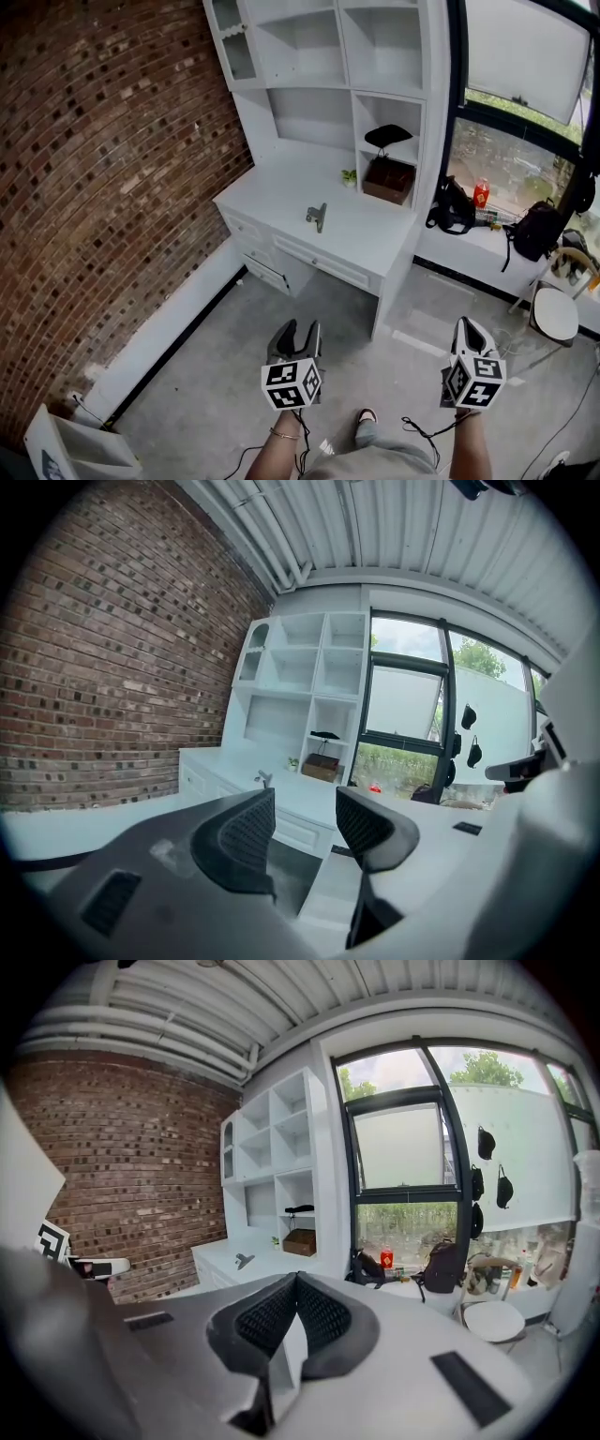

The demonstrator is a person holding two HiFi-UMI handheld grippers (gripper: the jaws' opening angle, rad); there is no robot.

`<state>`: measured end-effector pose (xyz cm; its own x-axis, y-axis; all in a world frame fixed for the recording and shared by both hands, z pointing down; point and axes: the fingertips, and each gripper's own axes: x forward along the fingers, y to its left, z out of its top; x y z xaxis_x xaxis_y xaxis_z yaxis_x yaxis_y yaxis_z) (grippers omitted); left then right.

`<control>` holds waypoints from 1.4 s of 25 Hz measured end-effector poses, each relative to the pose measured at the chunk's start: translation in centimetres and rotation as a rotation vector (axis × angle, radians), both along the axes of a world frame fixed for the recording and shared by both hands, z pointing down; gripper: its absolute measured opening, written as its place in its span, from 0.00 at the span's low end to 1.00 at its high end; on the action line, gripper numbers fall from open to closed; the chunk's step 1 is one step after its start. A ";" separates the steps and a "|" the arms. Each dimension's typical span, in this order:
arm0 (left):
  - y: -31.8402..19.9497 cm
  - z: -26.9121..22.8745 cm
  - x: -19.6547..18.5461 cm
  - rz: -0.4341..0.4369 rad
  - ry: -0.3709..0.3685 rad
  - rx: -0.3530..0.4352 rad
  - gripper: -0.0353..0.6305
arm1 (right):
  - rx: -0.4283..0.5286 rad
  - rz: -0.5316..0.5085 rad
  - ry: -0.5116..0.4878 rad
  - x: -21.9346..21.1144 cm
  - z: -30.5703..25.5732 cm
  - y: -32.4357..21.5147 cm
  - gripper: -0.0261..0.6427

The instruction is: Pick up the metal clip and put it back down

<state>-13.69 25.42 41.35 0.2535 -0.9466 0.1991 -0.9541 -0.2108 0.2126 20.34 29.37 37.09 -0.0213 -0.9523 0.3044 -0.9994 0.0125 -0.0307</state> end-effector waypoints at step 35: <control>-24.4 1.5 -0.1 -0.102 -0.031 -0.023 0.36 | -0.035 -0.032 -0.030 4.0 2.7 -25.2 0.04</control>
<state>-13.83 1.07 42.81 0.1495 -0.9622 0.2278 -0.9766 -0.1077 0.1860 24.32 4.22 39.77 -0.0613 -0.9397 0.3364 -0.9972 0.0430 -0.0618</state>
